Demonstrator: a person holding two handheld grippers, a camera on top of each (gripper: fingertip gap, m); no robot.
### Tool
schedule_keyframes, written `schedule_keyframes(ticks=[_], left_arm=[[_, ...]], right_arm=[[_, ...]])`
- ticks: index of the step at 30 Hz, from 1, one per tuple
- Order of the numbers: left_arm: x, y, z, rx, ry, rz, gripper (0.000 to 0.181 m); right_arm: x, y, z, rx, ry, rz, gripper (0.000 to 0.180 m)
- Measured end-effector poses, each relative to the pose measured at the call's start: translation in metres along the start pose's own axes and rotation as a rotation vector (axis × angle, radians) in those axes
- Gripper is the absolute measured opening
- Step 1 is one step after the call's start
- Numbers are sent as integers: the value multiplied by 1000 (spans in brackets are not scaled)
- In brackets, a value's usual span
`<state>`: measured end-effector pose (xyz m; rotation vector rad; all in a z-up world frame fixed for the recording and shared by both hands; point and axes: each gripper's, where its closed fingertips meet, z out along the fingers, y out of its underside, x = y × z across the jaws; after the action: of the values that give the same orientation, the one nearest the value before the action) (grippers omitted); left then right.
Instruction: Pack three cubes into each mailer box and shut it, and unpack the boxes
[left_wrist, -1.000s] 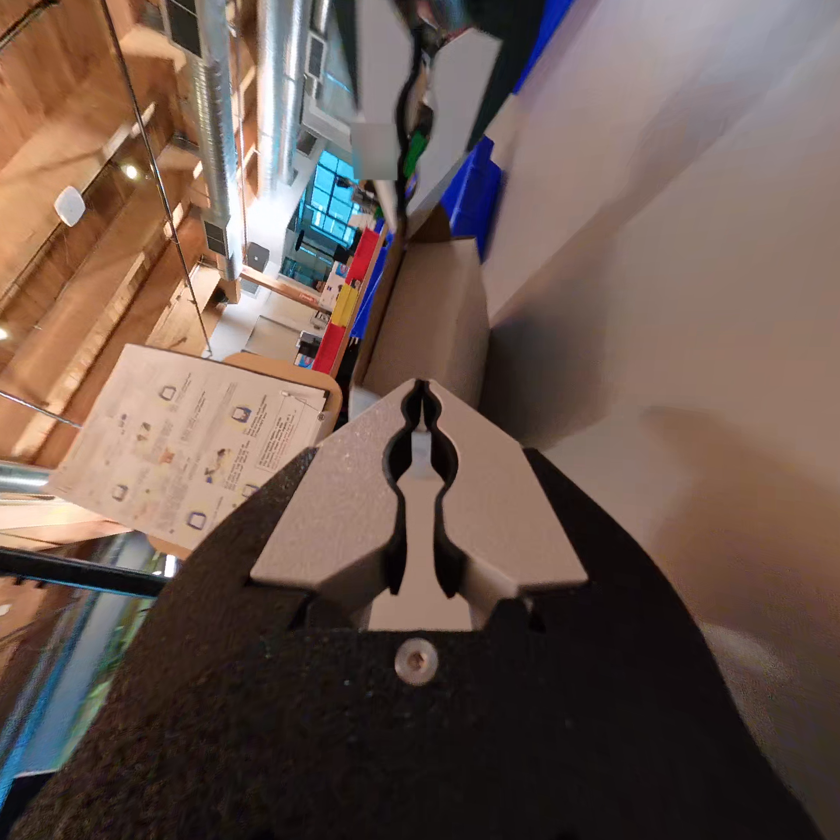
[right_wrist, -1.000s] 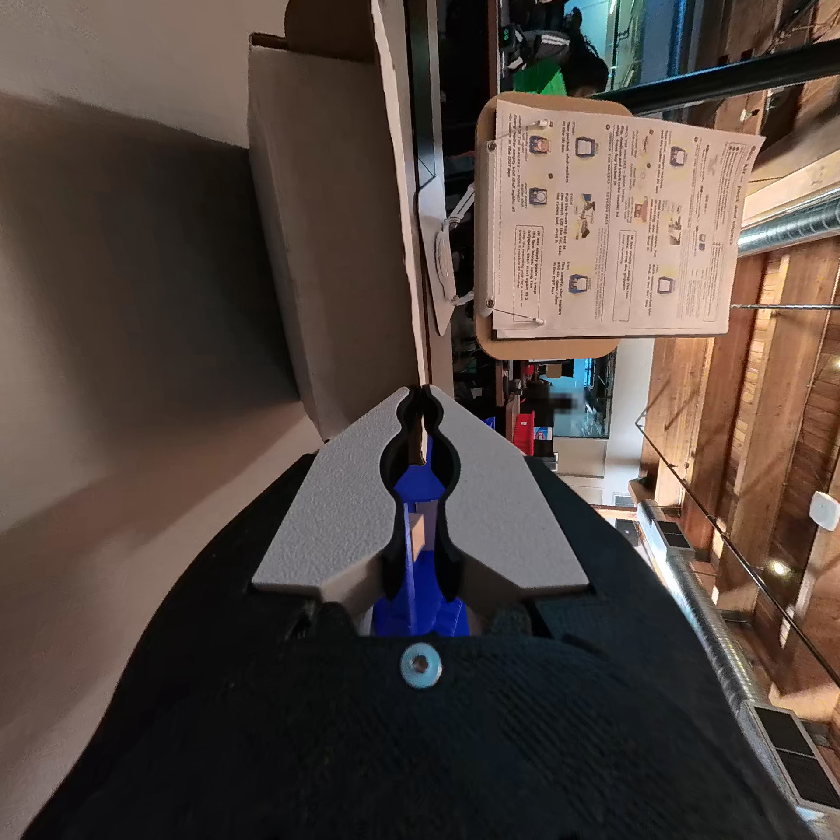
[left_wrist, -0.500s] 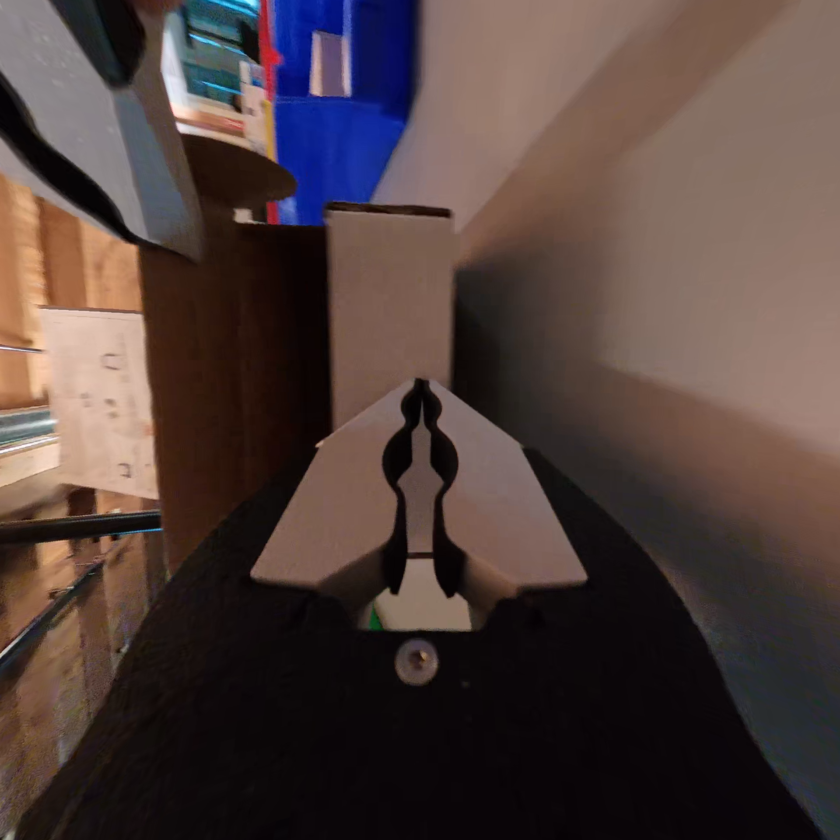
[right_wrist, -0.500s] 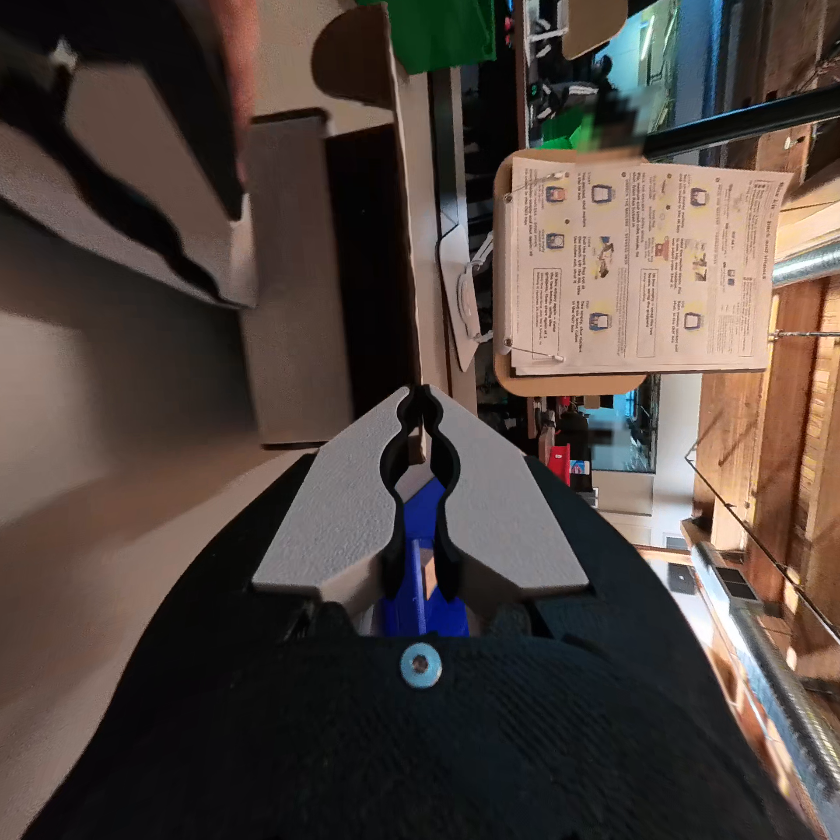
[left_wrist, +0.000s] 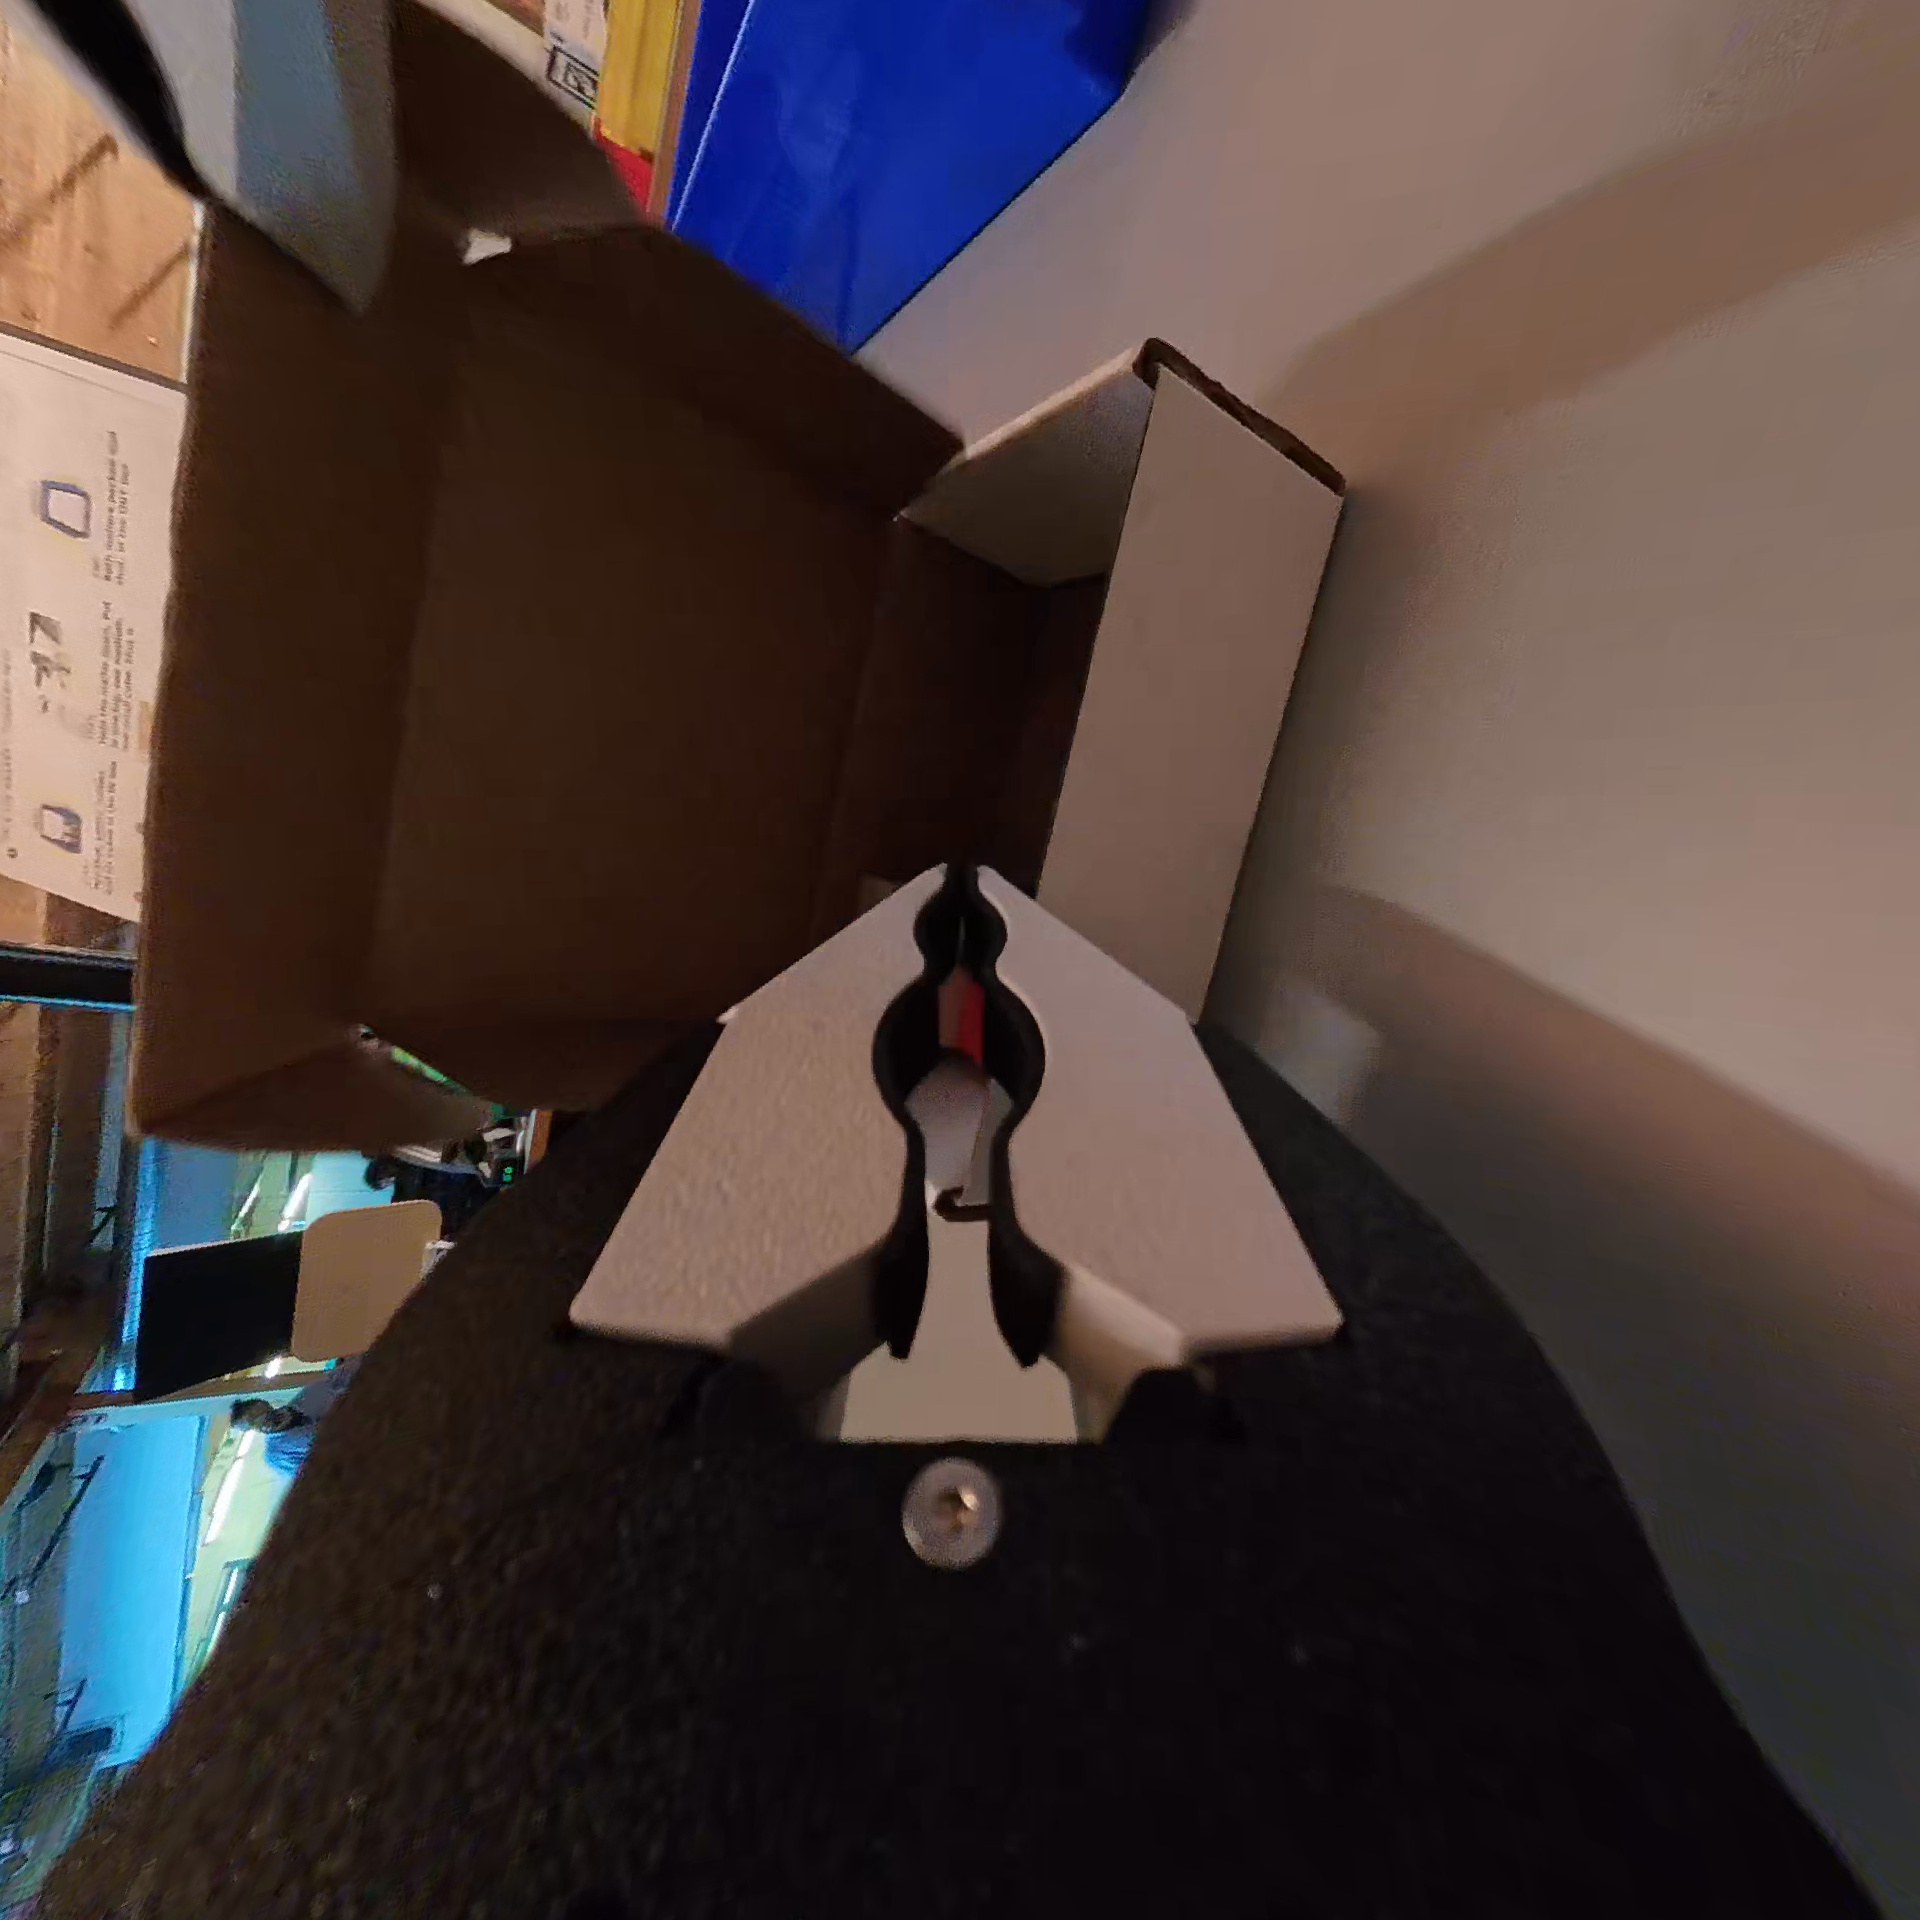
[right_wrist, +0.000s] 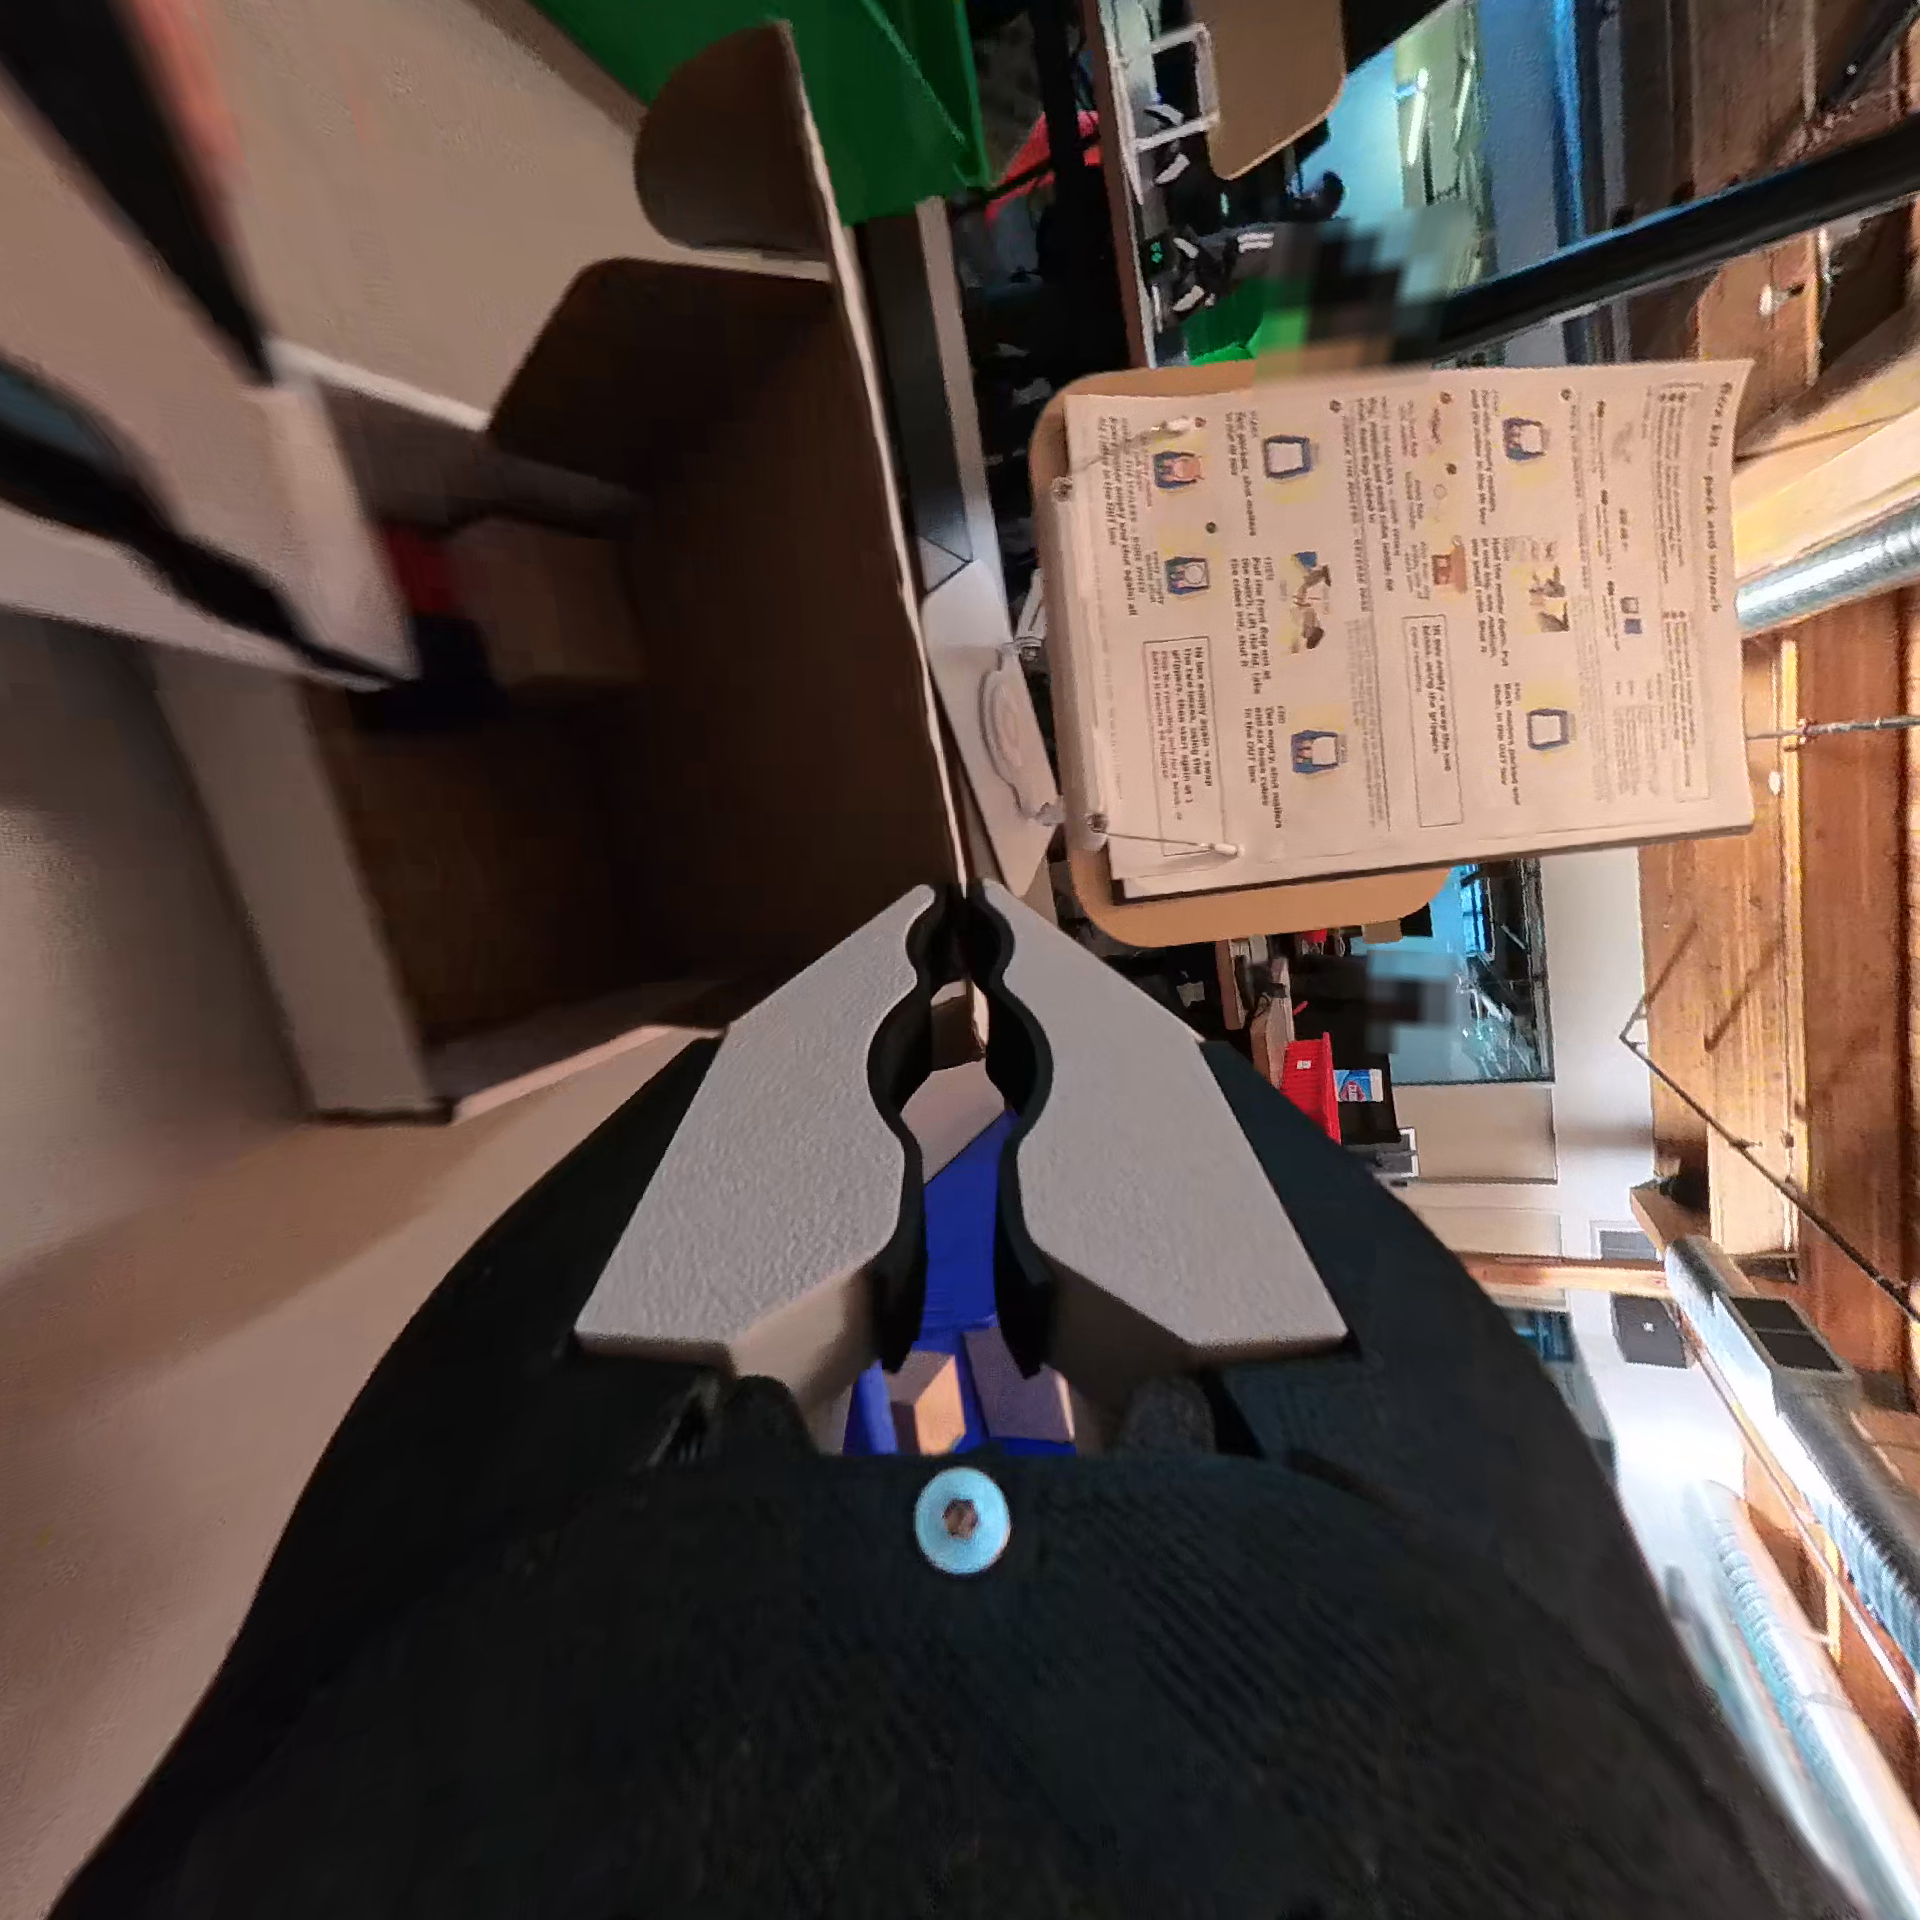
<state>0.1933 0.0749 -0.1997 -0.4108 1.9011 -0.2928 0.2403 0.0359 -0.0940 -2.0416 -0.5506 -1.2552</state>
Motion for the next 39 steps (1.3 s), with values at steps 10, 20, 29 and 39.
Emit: schedule_keyframes(ticks=[10,20,29,39], left_arm=[[0,0,0,57,-19,-84,0],[0,1,-1,76,-25,-169,0],[0,-10,-1,124,-17,-218,0],[21,9,-45,317,518,-308,28]], right_arm=[[17,54,141,-307,-202,200,5],[17,62,159,-419,-312,390,53],[17,-32,61,-152,-590,830,65],[-66,-34,58,-274,-753,941,59]])
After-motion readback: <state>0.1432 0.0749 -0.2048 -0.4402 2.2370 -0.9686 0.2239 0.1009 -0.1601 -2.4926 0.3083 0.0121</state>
